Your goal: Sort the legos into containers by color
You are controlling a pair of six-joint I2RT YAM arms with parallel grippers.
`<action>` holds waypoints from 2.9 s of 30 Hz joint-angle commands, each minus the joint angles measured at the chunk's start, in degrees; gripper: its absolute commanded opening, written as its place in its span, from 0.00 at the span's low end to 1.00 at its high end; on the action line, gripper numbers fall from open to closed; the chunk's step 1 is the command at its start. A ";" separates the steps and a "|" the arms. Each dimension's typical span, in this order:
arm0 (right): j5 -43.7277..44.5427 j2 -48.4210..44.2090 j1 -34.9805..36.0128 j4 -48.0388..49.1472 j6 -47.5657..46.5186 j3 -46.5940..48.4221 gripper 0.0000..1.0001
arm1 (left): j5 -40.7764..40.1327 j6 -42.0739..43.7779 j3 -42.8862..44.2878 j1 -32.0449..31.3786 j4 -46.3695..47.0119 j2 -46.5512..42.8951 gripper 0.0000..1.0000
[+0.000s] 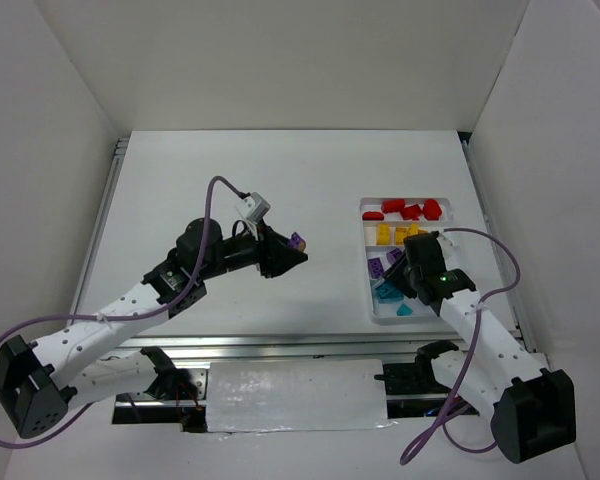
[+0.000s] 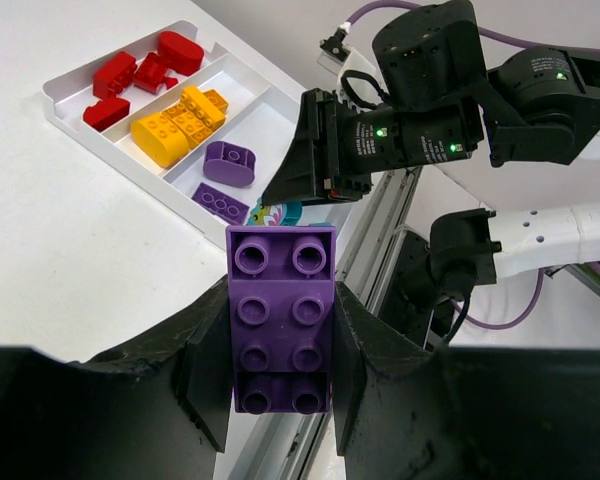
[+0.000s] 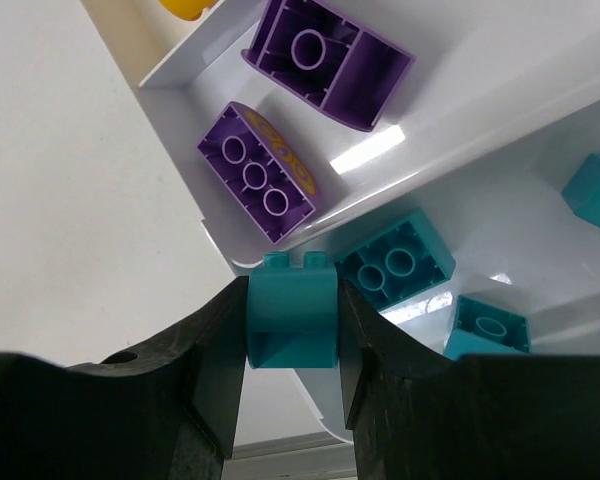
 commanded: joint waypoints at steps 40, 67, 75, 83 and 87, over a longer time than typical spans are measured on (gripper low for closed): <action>-0.50 -1.83 -1.71 2.36 -1.81 2.78 0.00 | 4.62 1.80 2.05 -0.22 3.97 0.46 0.00; -2.10 1.34 -1.71 0.00 -1.20 0.48 0.73 | 5.50 2.41 2.14 -0.22 3.97 1.33 0.00; -0.60 -1.47 -1.63 -2.47 -0.58 0.66 0.78 | 5.85 2.41 2.23 -0.22 4.15 1.86 0.00; -5.88 -2.08 -1.71 -2.99 -0.67 -1.18 0.68 | 5.85 2.32 2.40 -0.22 4.32 2.39 0.00; -2.45 -8.75 -1.71 -7.63 -0.31 1.53 0.63 | 5.75 1.71 3.45 -0.22 4.32 4.32 0.00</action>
